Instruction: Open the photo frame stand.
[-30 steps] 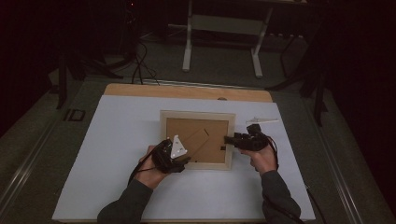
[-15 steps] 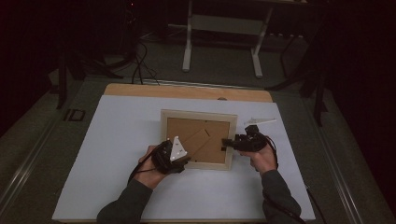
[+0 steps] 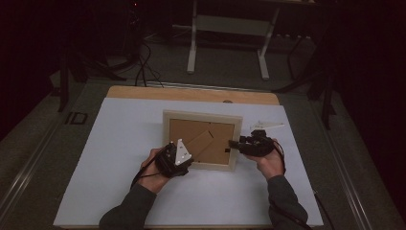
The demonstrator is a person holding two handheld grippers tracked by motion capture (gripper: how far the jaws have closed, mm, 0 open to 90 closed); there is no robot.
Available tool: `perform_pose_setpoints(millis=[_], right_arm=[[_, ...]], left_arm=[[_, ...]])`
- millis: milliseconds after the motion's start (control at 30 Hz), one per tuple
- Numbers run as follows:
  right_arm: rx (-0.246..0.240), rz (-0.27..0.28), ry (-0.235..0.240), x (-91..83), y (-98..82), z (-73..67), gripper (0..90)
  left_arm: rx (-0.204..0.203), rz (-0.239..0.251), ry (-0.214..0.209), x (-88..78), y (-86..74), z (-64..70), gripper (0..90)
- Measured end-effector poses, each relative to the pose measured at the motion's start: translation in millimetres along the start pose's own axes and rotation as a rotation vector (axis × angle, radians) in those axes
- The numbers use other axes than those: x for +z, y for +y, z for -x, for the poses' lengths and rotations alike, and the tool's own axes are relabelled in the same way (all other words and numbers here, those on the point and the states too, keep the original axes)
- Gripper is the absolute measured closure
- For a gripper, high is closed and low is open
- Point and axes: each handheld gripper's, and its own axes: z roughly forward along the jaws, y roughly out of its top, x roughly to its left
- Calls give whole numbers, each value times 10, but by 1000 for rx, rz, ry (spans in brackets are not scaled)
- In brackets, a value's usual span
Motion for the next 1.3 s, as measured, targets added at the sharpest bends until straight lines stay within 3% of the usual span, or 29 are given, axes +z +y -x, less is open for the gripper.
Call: perform_pose_setpoints(millis=[467,633,867,1100,1300], right_arm=[[-64,48,-76,-7,4,-99,602],[-90,67,-85,-29,22,-160,630],[-100,72,-102,-31,7,-222,631],[-98,69,-72,-53,3,-206,627],[-72,71,-14,-48,8,-177,537]], left_arm=[[9,-22,62,53,21,15,471],[17,-50,121,80,26,20,487],[13,-50,126,76,27,12,488],[22,-43,127,61,25,29,488],[38,-28,118,10,19,65,490]])
